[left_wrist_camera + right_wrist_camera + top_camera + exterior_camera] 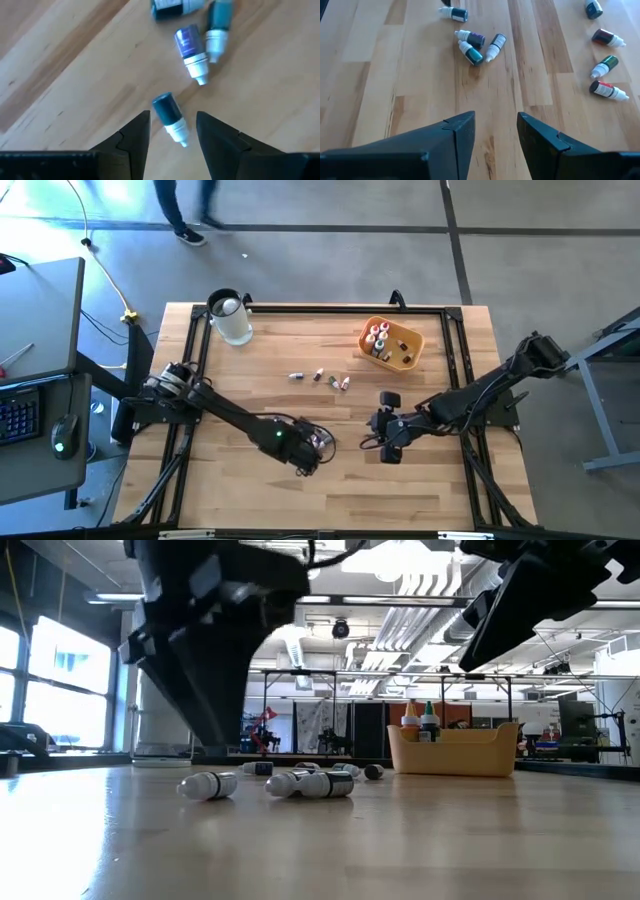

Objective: Pick & Place food coloring
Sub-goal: Put the small blue food coloring bottle into the yellow bin

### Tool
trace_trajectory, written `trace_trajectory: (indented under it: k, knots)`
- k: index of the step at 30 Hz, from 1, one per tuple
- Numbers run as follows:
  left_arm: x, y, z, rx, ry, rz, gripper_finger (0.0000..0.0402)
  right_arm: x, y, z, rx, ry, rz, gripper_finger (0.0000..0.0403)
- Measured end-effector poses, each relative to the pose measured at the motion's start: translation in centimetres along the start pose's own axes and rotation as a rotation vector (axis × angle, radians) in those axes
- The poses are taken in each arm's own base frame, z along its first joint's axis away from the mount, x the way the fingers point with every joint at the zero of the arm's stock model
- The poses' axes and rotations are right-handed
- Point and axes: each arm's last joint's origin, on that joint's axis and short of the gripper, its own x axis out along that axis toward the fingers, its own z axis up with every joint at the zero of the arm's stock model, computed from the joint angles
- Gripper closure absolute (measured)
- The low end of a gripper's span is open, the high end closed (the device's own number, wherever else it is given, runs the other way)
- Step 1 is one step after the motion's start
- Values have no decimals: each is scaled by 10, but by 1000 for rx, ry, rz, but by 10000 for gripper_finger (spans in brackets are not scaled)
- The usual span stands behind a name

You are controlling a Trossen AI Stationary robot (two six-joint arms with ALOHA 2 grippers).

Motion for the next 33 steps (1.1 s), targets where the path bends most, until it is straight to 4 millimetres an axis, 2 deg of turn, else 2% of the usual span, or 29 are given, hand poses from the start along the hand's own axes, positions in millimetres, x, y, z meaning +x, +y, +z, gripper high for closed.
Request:
trace_trajectory:
  k: [5,7,9,12,14,19,28,33]
  knots:
    - [11,-6,-2,-11,16,-19,246,0,0,0,-1,0,1,263]
    - [17,-1,-5,1,48,30,246,0,0,0,-2,2,0,263]
    - [24,-8,-5,-5,39,-6,246,0,0,0,-2,2,0,263]
    - [31,-2,-9,18,73,60,246,0,0,0,-1,1,1,263]
    - [37,-9,-8,30,62,26,246,0,0,0,-1,1,1,263]
    - [37,-7,-9,70,66,39,248,0,2,-1,2,10,16,263]
    - [36,-6,-4,135,98,34,284,-4,14,-5,-21,-5,52,263]
    - [15,-19,9,368,104,-15,286,-5,16,-5,-35,-9,46,263]
